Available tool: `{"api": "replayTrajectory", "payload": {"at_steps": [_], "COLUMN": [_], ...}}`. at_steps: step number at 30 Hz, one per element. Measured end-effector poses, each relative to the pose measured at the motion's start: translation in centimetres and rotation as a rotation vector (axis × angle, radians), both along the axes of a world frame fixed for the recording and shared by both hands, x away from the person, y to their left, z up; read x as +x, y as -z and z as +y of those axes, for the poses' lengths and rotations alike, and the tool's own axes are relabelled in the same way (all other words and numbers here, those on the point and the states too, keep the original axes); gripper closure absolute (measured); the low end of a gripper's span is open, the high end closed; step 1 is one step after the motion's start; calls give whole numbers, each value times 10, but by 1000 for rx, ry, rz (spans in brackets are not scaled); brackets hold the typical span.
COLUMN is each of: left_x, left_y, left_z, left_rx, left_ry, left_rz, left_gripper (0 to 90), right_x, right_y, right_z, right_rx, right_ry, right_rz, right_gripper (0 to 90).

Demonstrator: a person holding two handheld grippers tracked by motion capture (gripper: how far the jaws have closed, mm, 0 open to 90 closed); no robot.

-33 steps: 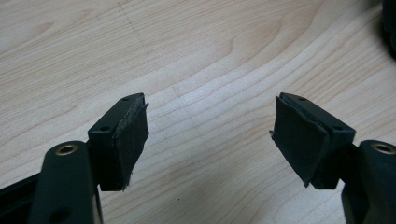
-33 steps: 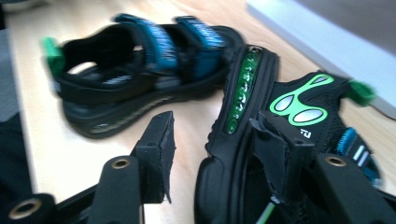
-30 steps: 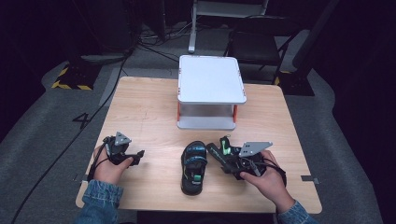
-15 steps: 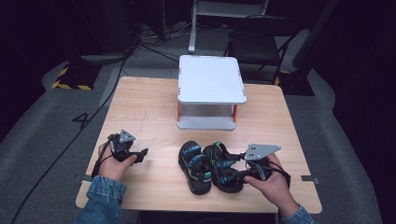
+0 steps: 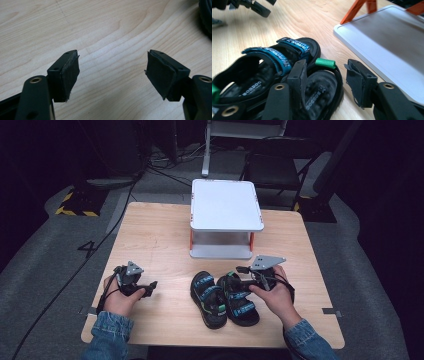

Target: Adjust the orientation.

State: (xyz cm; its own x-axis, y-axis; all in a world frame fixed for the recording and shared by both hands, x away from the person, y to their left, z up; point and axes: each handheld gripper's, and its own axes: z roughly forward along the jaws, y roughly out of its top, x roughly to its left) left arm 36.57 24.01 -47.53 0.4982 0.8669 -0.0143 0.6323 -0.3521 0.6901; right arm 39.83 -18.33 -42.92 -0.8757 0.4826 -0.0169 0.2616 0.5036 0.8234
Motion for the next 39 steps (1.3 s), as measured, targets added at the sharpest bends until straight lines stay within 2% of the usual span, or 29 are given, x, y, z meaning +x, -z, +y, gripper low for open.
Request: {"api": "replayTrajectory", "payload": {"at_steps": [3,8,10,15,16,17,19,20,21,23,24,26,29,32,34,36,37,38,39], "left_x": [-3,-5,-5,-3,-1,1,4,7,9,14,15,19,26,30,32,33,33,33,33], "left_y": [2,2,2,2,2,1,0,0,0,-1,-1,-2,-2,-3,-4,-3,-3,-3,-2], "left_z": [2,4,4,2,1,0,-3,-6,-8,-12,-14,-18,-25,-29,-31,-33,-34,-34,-33], "left_rx": [-5,-6,-6,-9,-8,-5,-8,-14,-14,-8,-15,-11,-10,-9,-13,-13,-12,-6,-7], "left_ry": [-6,-9,-7,-4,4,10,18,21,28,40,43,56,74,74,84,84,85,88,90], "left_rz": [5,1,-1,0,1,-1,-1,-12,-6,-11,-14,-14,-20,-25,-25,-26,-25,-25,-24], "left_gripper": [269,271,272,272,272,272,271,272,273,272,272,272,273,272,272,272,272,271,271], "right_x": [5,6,4,0,-3,-3,-4,-4,-5,-5,-6,-9,-17,-23,-23,-21,-21,-21,-21], "right_y": [4,5,5,-4,-13,-15,-22,-25,-27,-28,-28,-27,-23,-17,-11,-7,-8,-9,-12], "right_z": [9,13,11,3,-8,-12,-27,-36,-48,-65,-79,-93,-111,-128,-136,-140,-140,-140,-138], "right_rx": [-3,-31,-36,-37,-35,-36,-28,-19,-9,-17,-39,-75,-98,-77,-81,-54,-40,-44,-60], "right_ry": [-27,-45,-44,-17,27,38,101,137,189,264,321,365,400,423,443,437,440,447,447], "right_rz": [6,-31,-54,-68,-99,-108,-128,-138,-151,-161,-151,-105,-31,43,81,83,85,72,29], "right_gripper": [565,835,859,864,864,864,865,865,864,865,864,863,862,859,835,785,731,657,566]}}
